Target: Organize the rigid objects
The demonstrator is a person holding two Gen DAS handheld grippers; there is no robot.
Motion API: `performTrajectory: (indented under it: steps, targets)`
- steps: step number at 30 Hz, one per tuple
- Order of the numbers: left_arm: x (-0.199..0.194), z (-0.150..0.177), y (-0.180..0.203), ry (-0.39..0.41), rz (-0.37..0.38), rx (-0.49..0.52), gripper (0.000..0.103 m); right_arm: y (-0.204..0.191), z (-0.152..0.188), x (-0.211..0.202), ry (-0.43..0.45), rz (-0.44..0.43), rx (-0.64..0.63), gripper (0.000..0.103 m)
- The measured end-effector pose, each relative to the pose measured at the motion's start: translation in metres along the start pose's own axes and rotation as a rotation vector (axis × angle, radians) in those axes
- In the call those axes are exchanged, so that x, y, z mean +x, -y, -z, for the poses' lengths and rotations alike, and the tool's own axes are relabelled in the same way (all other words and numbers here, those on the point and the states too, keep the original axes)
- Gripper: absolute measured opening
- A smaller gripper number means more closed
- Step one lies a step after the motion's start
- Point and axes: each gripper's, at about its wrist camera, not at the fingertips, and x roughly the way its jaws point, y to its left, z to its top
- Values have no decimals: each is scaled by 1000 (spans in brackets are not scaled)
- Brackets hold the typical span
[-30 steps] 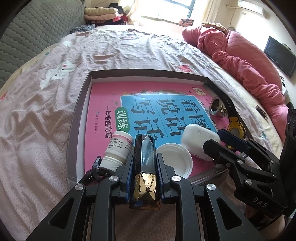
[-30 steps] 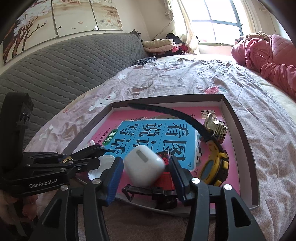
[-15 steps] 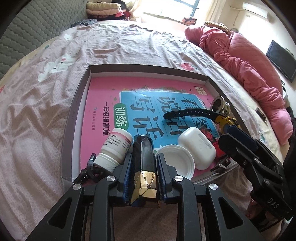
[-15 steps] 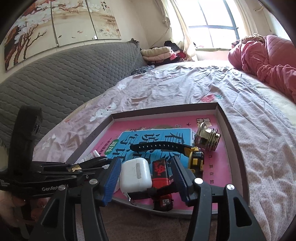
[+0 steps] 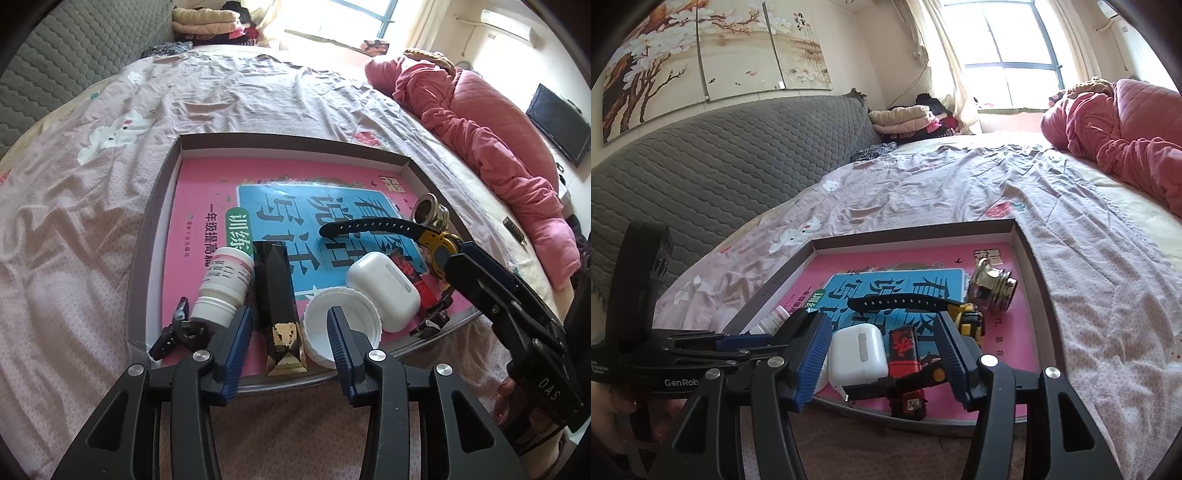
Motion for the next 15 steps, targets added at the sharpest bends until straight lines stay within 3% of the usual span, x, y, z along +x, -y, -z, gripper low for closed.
performTrajectory:
  steps: [9, 15]
  targets:
    - [-12, 0, 2, 18, 8, -4, 44, 8, 1, -9, 17, 38, 27, 61]
    - [-25, 4, 6, 40, 10, -2, 52, 6, 5, -20, 39, 63, 32, 63]
